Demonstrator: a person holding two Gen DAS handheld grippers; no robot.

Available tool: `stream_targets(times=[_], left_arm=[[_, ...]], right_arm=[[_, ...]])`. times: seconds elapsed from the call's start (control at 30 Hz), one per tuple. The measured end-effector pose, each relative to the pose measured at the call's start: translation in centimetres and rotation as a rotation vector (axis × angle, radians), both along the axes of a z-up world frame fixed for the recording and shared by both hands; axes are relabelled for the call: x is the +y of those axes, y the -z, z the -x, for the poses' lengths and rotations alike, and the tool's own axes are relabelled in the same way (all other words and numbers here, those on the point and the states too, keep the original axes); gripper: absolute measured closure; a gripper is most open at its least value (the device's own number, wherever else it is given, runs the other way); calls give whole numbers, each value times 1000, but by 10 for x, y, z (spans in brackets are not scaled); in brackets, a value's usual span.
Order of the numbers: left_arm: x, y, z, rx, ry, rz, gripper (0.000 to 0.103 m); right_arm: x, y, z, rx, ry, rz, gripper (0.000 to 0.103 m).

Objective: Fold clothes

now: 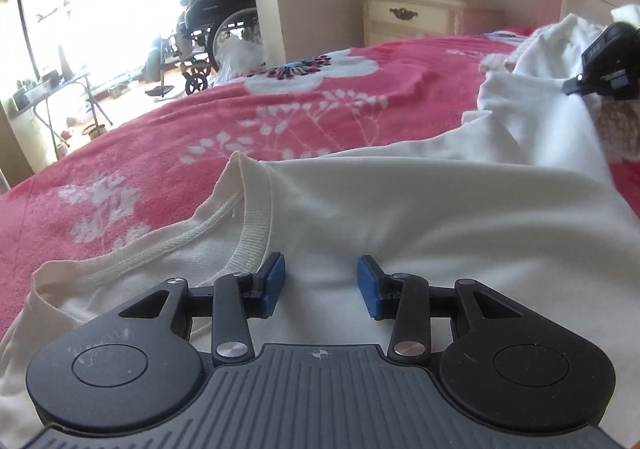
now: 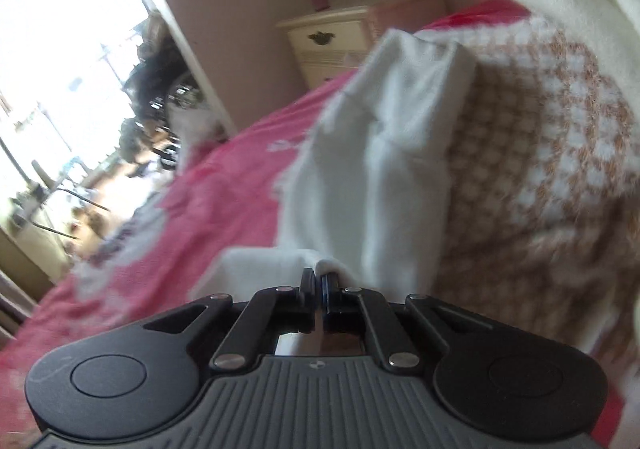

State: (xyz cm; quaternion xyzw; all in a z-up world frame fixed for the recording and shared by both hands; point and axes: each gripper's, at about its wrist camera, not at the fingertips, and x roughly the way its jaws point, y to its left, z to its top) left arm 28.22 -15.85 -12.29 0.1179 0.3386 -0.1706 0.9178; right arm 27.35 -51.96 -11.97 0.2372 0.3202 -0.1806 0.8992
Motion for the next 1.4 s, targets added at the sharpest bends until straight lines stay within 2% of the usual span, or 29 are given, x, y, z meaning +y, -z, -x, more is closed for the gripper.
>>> stream_targets(times=[0.1, 0.17, 0.27, 0.3, 0.37, 0.47, 0.6, 0.73, 0.77, 0.8, 0.87, 0.97, 1.07, 1.17, 1.27, 1.33, 1.4], left_arm=[[-1, 2, 2, -15, 4, -12, 62], [-1, 3, 2, -20, 6, -12, 62], [0, 4, 3, -22, 3, -7, 62], [0, 4, 2, -23, 2, -6, 62], [0, 4, 2, -23, 0, -2, 62], [2, 5, 2, -23, -5, 11, 61], [2, 6, 4, -32, -10, 14, 61], [3, 4, 4, -27, -16, 25, 61], [4, 3, 4, -22, -20, 31, 61], [6, 0, 4, -16, -24, 41, 61], [10, -4, 6, -11, -31, 62, 61], [14, -2, 9, -10, -46, 59, 61], [15, 3, 12, -20, -62, 61, 61], [14, 6, 17, -44, -73, 59, 61], [16, 8, 19, -59, -76, 67, 60], [20, 9, 18, -55, -77, 88, 60], [22, 10, 18, -50, -77, 106, 60]], right_arm=[[-2, 16, -4, 65, -18, 25, 101], [-2, 13, -1, 81, -32, 18, 98], [-9, -3, 13, 97, -31, -37, 83], [-10, -12, 24, 90, -39, -50, 75], [-13, -31, 46, 79, -65, -71, 72], [-7, -48, 99, 118, -173, -139, 72], [33, -50, 175, 187, -418, -137, 71], [82, -18, 233, 394, -608, -8, 75], [86, -5, 242, 480, -599, 30, 75], [82, 0, 246, 495, -576, 17, 75], [69, -13, 241, 448, -477, -61, 74], [58, -47, 215, 257, -402, -105, 72], [66, -67, 158, 139, -401, -129, 71], [85, -71, 84, 85, -427, -133, 71], [117, -63, 20, 116, -498, -75, 71], [139, -56, -18, 189, -567, 31, 71], [150, -44, -50, 306, -560, 49, 71]])
